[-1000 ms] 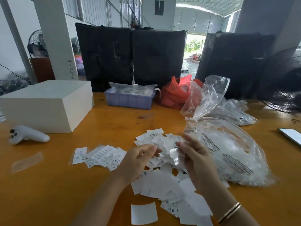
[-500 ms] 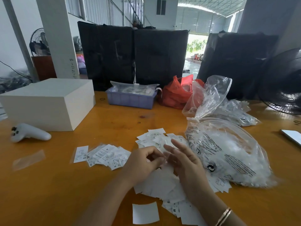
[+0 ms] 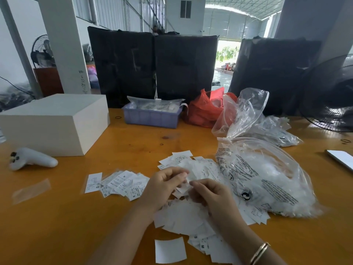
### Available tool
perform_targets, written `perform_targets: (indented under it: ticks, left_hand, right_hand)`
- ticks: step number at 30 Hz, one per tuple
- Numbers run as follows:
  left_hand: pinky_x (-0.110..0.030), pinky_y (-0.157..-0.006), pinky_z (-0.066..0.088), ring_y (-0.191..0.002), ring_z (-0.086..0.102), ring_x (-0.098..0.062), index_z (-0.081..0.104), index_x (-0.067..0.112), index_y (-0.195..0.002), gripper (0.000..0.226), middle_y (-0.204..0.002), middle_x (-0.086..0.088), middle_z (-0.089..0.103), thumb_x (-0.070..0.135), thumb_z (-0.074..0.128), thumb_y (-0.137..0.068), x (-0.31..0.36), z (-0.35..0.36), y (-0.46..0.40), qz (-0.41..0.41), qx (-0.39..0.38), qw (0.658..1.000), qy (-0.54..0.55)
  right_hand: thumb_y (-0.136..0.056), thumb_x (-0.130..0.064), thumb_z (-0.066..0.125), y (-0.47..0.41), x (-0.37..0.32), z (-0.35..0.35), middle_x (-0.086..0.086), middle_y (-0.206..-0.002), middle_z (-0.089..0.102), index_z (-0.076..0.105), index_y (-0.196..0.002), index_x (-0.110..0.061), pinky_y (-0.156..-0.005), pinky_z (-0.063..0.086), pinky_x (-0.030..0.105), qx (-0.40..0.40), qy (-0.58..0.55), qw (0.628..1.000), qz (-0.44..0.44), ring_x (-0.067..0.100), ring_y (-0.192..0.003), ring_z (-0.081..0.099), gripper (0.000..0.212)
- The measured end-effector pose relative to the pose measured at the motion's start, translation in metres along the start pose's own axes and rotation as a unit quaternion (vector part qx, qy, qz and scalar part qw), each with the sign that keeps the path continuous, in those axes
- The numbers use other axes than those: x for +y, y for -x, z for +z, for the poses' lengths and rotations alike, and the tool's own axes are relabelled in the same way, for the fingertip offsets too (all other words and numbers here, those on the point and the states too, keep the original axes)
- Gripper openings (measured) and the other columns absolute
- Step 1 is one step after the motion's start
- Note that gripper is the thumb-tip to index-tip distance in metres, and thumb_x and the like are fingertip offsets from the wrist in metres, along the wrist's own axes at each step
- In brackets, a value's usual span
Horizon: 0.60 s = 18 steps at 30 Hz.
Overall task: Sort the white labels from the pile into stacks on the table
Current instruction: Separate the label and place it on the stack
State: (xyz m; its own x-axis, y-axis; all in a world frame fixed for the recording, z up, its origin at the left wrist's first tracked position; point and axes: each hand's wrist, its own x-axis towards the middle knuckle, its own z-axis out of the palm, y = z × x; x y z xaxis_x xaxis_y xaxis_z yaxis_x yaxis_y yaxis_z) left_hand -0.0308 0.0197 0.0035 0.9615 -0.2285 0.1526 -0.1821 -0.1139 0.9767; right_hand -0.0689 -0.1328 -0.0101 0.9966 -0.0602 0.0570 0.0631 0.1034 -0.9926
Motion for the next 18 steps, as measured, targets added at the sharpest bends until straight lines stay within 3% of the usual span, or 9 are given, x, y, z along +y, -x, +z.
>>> perform_targets:
  ticks: [4,7,10,12,14,16,18]
  left_hand:
    - [-0.022,-0.071,0.049,-0.078,0.066,-0.001,0.076,0.037,-0.083,0.015,-0.083,0.012,0.073,0.031,0.063,-0.088,-0.001,0.009,-0.001,-0.057,0.015,0.996,0.073]
    - [-0.028,-0.077,0.047,-0.085,0.067,-0.007,0.077,0.028,-0.077,0.015,-0.088,0.006,0.075,0.039,0.069,-0.072,0.002,0.007,-0.004,-0.082,0.052,0.981,0.167]
    - [-0.029,-0.077,0.047,-0.085,0.070,-0.010,0.072,0.018,-0.088,0.031,-0.091,0.001,0.075,0.041,0.069,-0.068,0.003,-0.005,-0.007,-0.074,0.099,0.964,0.235]
    - [-0.028,-0.075,0.048,-0.087,0.071,-0.010,0.067,0.015,-0.098,0.033,-0.093,0.001,0.075,0.036,0.067,-0.073,0.003,-0.010,-0.008,-0.068,0.115,0.953,0.272]
    - [-0.027,-0.073,0.048,-0.087,0.070,-0.012,0.065,0.015,-0.098,0.024,-0.088,0.003,0.076,0.030,0.066,-0.079,0.004,-0.012,-0.009,-0.071,0.140,0.944,0.290]
    - [-0.026,-0.072,0.048,-0.088,0.067,-0.014,0.065,0.017,-0.092,0.014,-0.083,0.005,0.075,0.028,0.064,-0.085,0.004,-0.013,-0.009,-0.072,0.162,0.942,0.287]
    - [-0.025,-0.071,0.048,-0.090,0.066,-0.015,0.066,0.017,-0.089,0.021,-0.082,0.005,0.073,0.035,0.065,-0.081,0.004,-0.013,-0.009,-0.070,0.166,0.943,0.280]
  right_hand:
    - [-0.089,-0.012,0.062,0.001,-0.003,0.002,0.006,-0.073,0.072,0.075,-0.085,-0.014,-0.056,0.048,0.013,0.015,-0.002,1.000,-0.018,0.011,-0.065,0.066,0.014]
    - [-0.094,-0.012,0.054,-0.001,-0.006,-0.004,0.001,-0.077,0.072,0.072,-0.093,-0.018,-0.065,0.053,0.020,0.054,0.024,0.996,-0.065,0.012,-0.070,0.066,0.019]
    - [-0.094,-0.013,0.054,-0.006,-0.007,-0.011,-0.006,-0.073,0.069,0.069,-0.094,-0.023,-0.059,0.049,0.023,0.104,0.169,0.973,-0.113,0.006,-0.060,0.056,0.019]
    - [-0.093,-0.016,0.057,-0.008,-0.006,-0.014,-0.016,-0.078,0.063,0.068,-0.094,-0.029,-0.063,0.045,0.017,0.081,0.334,0.925,-0.161,-0.001,-0.071,0.053,0.017]
    - [-0.092,-0.022,0.059,-0.011,-0.004,-0.014,-0.023,-0.096,0.053,0.068,-0.103,-0.032,-0.080,0.038,0.013,0.018,0.466,0.861,-0.201,0.000,-0.094,0.046,0.017]
    - [-0.093,-0.030,0.057,-0.013,0.000,-0.009,-0.022,-0.108,0.048,0.066,-0.110,-0.037,-0.090,0.028,0.016,-0.039,0.548,0.805,-0.226,0.003,-0.107,0.038,0.021]
    - [-0.092,-0.037,0.055,-0.015,0.001,-0.003,-0.017,-0.120,0.047,0.063,-0.116,-0.041,-0.093,0.025,0.024,-0.069,0.593,0.760,-0.255,0.007,-0.115,0.035,0.025]
